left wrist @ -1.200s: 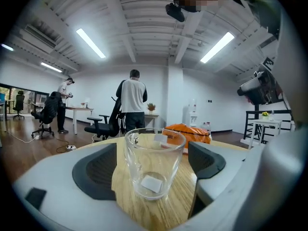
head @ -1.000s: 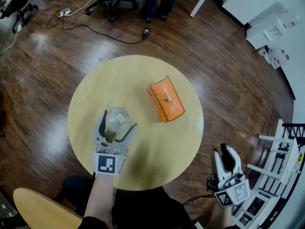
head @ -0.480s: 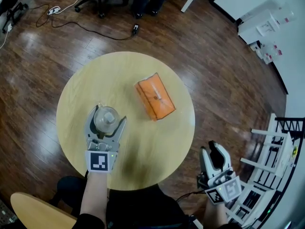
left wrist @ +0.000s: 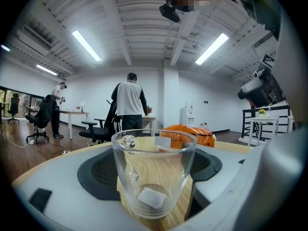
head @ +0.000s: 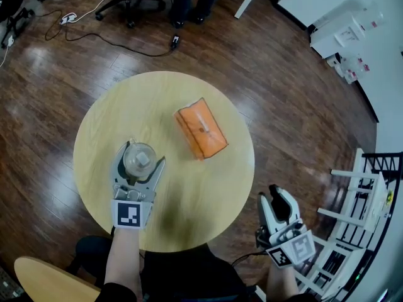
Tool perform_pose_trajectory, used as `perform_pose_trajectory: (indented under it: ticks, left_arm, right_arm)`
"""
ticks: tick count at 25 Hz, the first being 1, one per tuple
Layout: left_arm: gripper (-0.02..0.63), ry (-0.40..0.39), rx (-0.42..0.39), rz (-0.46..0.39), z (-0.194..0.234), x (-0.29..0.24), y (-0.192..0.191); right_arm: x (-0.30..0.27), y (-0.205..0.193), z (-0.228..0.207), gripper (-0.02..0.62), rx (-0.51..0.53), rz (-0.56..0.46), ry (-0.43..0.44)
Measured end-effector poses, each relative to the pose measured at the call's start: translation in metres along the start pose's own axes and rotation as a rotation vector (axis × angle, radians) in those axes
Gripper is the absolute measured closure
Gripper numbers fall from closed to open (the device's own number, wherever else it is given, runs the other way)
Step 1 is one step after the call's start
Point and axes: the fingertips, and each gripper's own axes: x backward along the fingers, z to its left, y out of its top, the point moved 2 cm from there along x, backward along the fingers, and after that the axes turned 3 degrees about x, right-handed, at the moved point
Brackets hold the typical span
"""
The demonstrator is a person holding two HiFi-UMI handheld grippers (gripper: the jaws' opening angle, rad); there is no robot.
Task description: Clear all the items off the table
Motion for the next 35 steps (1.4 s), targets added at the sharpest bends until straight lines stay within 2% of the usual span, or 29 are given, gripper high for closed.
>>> perform_pose_trajectory:
  ticks: [6, 12, 16, 20, 26, 31, 35]
  left_arm:
    - [0.204, -0.011, 0.005, -0.047, -0.005, 0.006, 0.022]
    - [0.204, -0.004, -0.005, -0.133, -0.012, 0.021, 0.073]
    - [0.204, 0.027, -0.004, -0.183, -0.016, 0.046, 0.111]
    - [0.204, 0.073, -0.017, -0.244, -0.018, 0.079, 0.149]
    - [0.204, 0.249, 0.0, -0.313, 0.004, 0.168, 0.189]
    - [0.204, 0.472, -0.076, -0.33, 0.027, 0.273, 0.209]
    - [0.204, 0.667, -0.138, -0.318, 0.036, 0.379, 0.218]
  right_arm:
    - [0.003, 0.001, 0.002, 0.449, 0.031, -0.002, 0.03]
    - [0.0, 0.03, 0.008, 0.449, 0.058, -0.069, 0.092]
    - [-0.006, 0.054, 0.022, 0.449, 0.074, -0.12, 0.193]
    - [-0.023, 0.084, 0.055, 0.449, 0.101, -0.192, 0.36]
    - [-0.042, 0.109, 0.15, 0.449, 0.16, -0.233, 0.635]
    - [-0.055, 0.116, 0.255, 0.449, 0.219, -0.24, 0.906]
    - [-0.047, 0.11, 0.351, 0.449, 0.244, -0.239, 1.1]
